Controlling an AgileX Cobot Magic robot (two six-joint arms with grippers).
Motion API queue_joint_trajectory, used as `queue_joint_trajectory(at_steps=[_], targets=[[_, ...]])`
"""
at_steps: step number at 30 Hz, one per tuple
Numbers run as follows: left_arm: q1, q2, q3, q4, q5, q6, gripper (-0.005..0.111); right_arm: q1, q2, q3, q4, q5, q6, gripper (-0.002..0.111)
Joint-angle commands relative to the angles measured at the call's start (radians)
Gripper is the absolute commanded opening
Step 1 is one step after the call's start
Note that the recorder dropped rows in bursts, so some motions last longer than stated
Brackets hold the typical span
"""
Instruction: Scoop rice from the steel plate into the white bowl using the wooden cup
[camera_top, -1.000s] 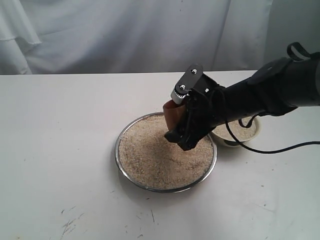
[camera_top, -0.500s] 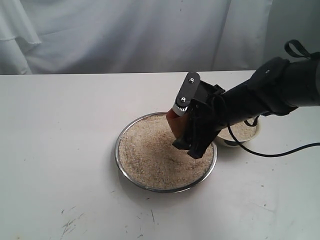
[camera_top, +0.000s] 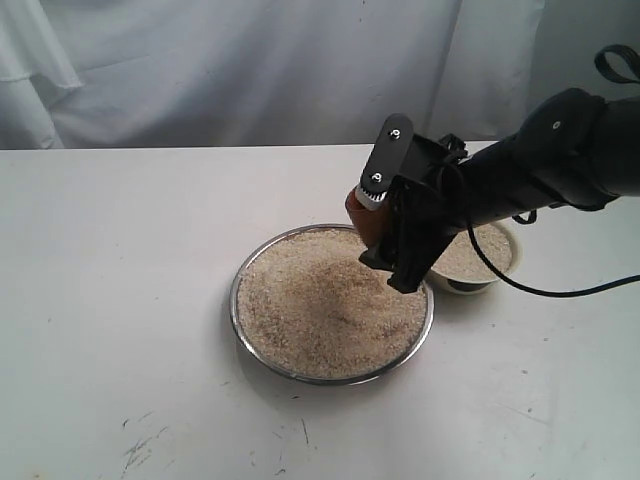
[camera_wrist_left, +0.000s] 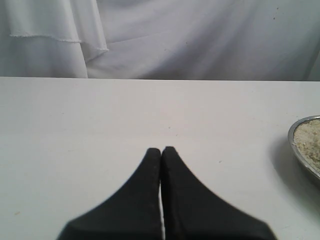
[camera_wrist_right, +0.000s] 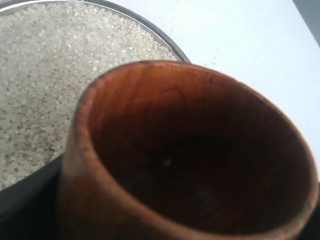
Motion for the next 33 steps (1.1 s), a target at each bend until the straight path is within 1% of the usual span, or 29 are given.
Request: queue_joint_trajectory(at_steps=[1,4,8,11,12,15,17,21,24,29,31,33], targets=[[-0.002,-0.005,0.005,-0.001,-0.006,-0.003,0.000,0.001,-0.014,-0.008,-0.006,0.022,0.150,0.000],[-0.002,-0.005,0.005,-0.001,-0.006,-0.003,0.000,0.001,-0.012,-0.008,0.001,0.016,0.263,0.000],[-0.002,-0.005,0.005,-0.001,-0.006,-0.003,0.000,0.001,0.001,-0.008,0.029,-0.008,0.254,0.000],[-0.002,-0.005,0.005,-0.001,-0.006,-0.003,0.000,0.001,0.026,-0.008,0.048,-0.010,0.209,0.000],[-0.002,-0.005,0.005,-0.001,-0.006,-0.003,0.000,0.001,0.033,-0.008,0.029,-0.010,0.193,0.000],[-0.002,-0.005,0.005,-0.001,-0.006,-0.003,0.000,0.001,0.027,-0.006,-0.119,-0.006,0.207,0.000],[-0.002,-0.005,0.005,-0.001,-0.006,-0.003,0.000,0.001,0.017,-0.006,-0.172,-0.009,0.209,0.000],[-0.002,-0.005,0.005,-0.001,-0.006,-0.003,0.000,0.001,0.005,-0.008,-0.185,-0.001,0.206,0.000],[-0.002,-0.005,0.005,-0.001,-0.006,-0.003,0.000,0.001,0.005,-0.010,-0.191,0.015,0.158,0.000],[-0.002,-0.005,0.005,-0.001,-0.006,-0.003,0.000,0.001,-0.001,-0.039,-0.261,0.002,0.144,0.000],[-0.002,-0.005,0.005,-0.001,-0.006,-0.003,0.000,0.001,-0.001,-0.057,-0.260,-0.034,0.189,0.000],[-0.002,-0.005,0.005,-0.001,-0.006,-0.003,0.000,0.001,-0.001,-0.076,-0.240,-0.053,0.301,0.000]])
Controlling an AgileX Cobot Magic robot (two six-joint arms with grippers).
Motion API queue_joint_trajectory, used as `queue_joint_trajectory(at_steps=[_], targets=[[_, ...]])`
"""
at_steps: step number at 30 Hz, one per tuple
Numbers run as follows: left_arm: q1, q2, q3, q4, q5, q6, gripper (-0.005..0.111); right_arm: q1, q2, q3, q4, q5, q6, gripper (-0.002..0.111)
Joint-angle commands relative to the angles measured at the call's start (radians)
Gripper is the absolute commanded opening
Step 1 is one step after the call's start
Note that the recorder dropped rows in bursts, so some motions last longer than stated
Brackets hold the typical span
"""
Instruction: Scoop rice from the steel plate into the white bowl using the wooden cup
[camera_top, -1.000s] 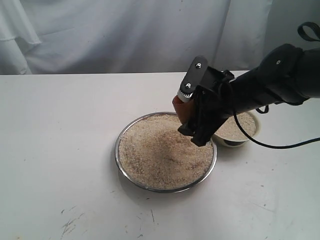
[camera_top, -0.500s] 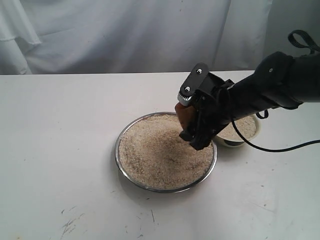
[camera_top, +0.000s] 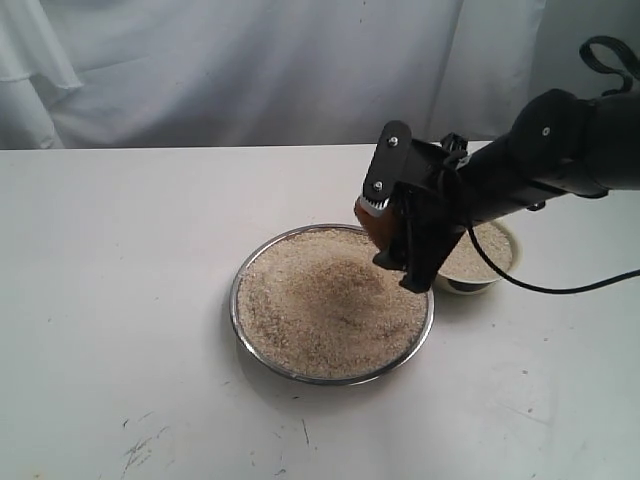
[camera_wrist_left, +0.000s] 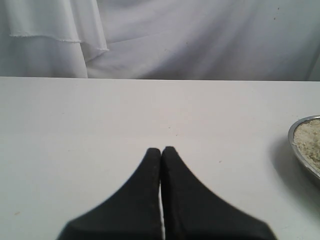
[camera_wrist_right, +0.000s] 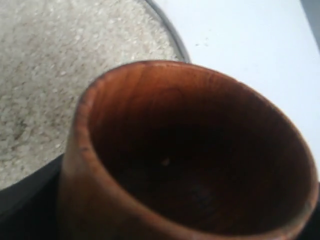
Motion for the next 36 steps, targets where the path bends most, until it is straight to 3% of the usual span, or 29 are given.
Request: queue_joint_trajectory(at_steps=[1,6,20,29,36], targets=[[-0.002,-0.005,0.005,-0.001,-0.006,-0.003,0.000,0.001,-0.016,-0.049,0.035,-0.051,0.194,0.000],[-0.002,-0.005,0.005,-0.001,-0.006,-0.003,0.000,0.008,-0.038,-0.058,0.054,-0.040,0.362,0.000],[-0.002,-0.005,0.005,-0.001,-0.006,-0.003,0.000,0.065,-0.091,-0.011,0.030,-0.002,0.427,0.000],[-0.002,-0.005,0.005,-0.001,-0.006,-0.003,0.000,0.092,-0.160,0.041,-0.577,-0.147,1.122,0.000],[-0.002,-0.005,0.005,-0.001,-0.006,-0.003,0.000,0.141,-0.175,0.052,-0.892,-0.142,1.273,0.000]])
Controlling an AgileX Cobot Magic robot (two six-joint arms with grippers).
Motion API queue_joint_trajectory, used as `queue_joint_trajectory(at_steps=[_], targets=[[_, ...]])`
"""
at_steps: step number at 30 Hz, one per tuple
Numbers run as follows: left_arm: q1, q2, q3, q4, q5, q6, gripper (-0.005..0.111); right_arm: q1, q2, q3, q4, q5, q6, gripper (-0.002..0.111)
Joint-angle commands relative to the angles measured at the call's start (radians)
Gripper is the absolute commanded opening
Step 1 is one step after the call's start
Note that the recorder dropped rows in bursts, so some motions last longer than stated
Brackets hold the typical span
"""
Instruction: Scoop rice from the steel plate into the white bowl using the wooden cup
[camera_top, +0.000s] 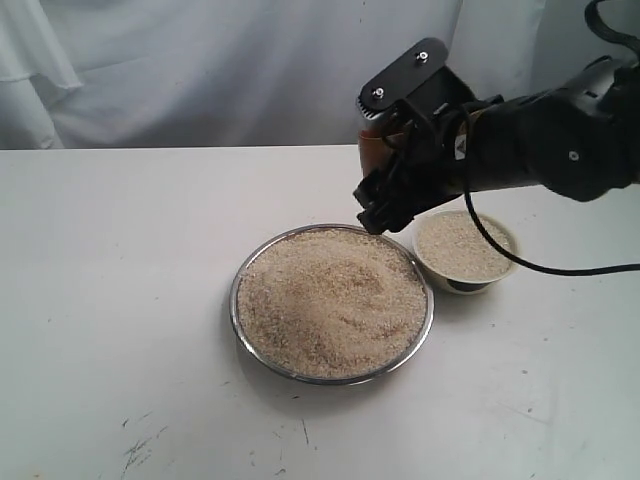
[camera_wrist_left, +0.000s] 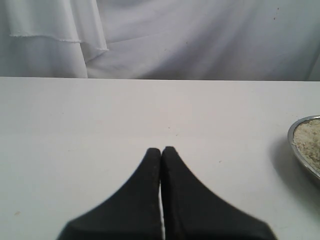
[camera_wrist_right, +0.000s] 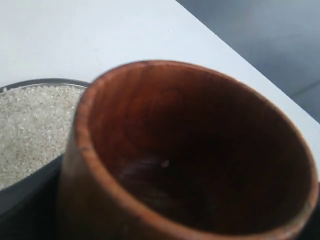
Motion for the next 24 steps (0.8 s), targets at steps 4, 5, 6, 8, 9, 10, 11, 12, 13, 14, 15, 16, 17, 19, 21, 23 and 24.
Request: queue_joint_trajectory(at_steps=[4,5,6,8,9,10,11,12,13,14,15,16,17,19,21,23,24], targets=[[-0.002,-0.005,0.005,-0.001,-0.006,-0.003,0.000,0.032,-0.010,0.004,-0.240,-0.001,0.094,0.000],[-0.002,-0.005,0.005,-0.001,-0.006,-0.003,0.000,0.034,-0.010,0.004,-0.281,0.005,0.094,0.000],[-0.002,-0.005,0.005,-0.001,-0.006,-0.003,0.000,0.034,-0.010,0.004,-0.319,0.014,0.094,0.000],[-0.002,-0.005,0.005,-0.001,-0.006,-0.003,0.000,0.034,-0.010,0.004,-0.410,0.018,0.094,0.000],[-0.002,-0.005,0.005,-0.001,-0.006,-0.003,0.000,0.034,-0.010,0.004,-0.452,0.018,0.096,0.000],[-0.002,-0.005,0.005,-0.001,-0.006,-0.003,0.000,0.034,-0.010,0.004,-0.494,0.018,0.103,0.000],[-0.002,-0.005,0.005,-0.001,-0.006,-0.003,0.000,0.034,-0.010,0.004,-0.525,0.018,0.103,0.000],[-0.002,-0.005,0.005,-0.001,-0.006,-0.003,0.000,0.034,-0.010,0.004,-0.535,0.018,0.103,0.000],[-0.002,-0.005,0.005,-0.001,-0.006,-0.003,0.000,0.034,-0.010,0.004,-0.535,0.018,0.103,0.000],[-0.002,-0.005,0.005,-0.001,-0.006,-0.003,0.000,0.037,-0.010,0.004,-0.535,0.018,0.105,0.000],[-0.002,-0.005,0.005,-0.001,-0.006,-0.003,0.000,0.042,-0.010,0.004,-0.537,0.018,0.108,0.000],[-0.002,-0.005,0.005,-0.001,-0.006,-0.003,0.000,0.048,-0.010,0.004,-0.539,0.018,0.112,0.000],[-0.002,-0.005,0.005,-0.001,-0.006,-0.003,0.000,0.055,-0.010,0.004,-0.547,0.018,0.112,0.000],[-0.002,-0.005,0.005,-0.001,-0.006,-0.003,0.000,0.066,-0.010,0.004,-0.564,0.018,0.112,0.000],[-0.002,-0.005,0.005,-0.001,-0.006,-0.003,0.000,0.076,-0.014,0.004,-0.564,0.041,0.112,0.000],[-0.002,-0.005,0.005,-0.001,-0.006,-0.003,0.000,0.081,-0.016,0.004,-0.564,0.066,0.094,0.000],[-0.002,-0.005,0.005,-0.001,-0.006,-0.003,0.000,0.081,-0.016,0.004,-0.564,0.071,0.078,0.000]])
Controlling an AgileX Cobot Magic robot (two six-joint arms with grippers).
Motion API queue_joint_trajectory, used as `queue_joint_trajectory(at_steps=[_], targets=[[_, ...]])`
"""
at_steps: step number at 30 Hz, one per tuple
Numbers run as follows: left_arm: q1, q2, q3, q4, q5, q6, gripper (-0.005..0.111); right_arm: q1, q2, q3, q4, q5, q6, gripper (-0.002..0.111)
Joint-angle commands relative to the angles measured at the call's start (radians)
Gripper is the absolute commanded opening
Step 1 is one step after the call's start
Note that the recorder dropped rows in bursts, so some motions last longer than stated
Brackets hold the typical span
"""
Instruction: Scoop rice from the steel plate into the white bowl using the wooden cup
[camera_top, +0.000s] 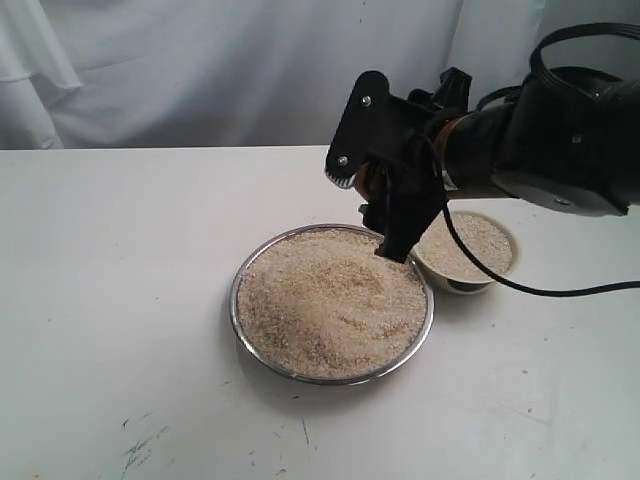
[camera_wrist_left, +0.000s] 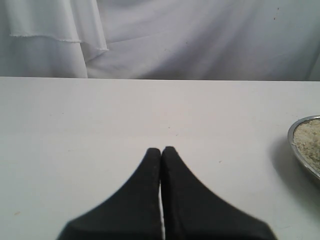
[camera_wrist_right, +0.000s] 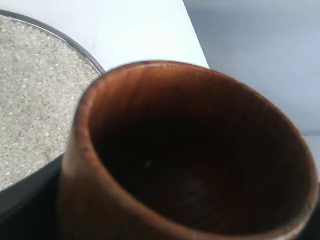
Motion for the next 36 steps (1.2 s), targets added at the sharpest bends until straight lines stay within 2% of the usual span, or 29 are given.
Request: queue_joint_trajectory(at_steps=[1,5,13,25,36], targets=[[-0.002,-0.005,0.005,-0.001,-0.006,-0.003,0.000,0.006,-0.011,0.003,-0.028,0.026,-0.052,0.000],[-0.002,-0.005,0.005,-0.001,-0.006,-0.003,0.000,0.006,0.054,0.003,-0.188,0.008,-0.125,0.000],[-0.002,-0.005,0.005,-0.001,-0.006,-0.003,0.000,0.006,0.172,-0.003,-0.529,-0.014,-0.126,0.000],[-0.002,-0.005,0.005,-0.001,-0.006,-0.003,0.000,0.023,0.224,-0.013,-0.795,0.020,-0.132,0.000],[-0.002,-0.005,0.005,-0.001,-0.006,-0.003,0.000,0.027,0.234,-0.062,-0.899,0.037,-0.213,0.000]])
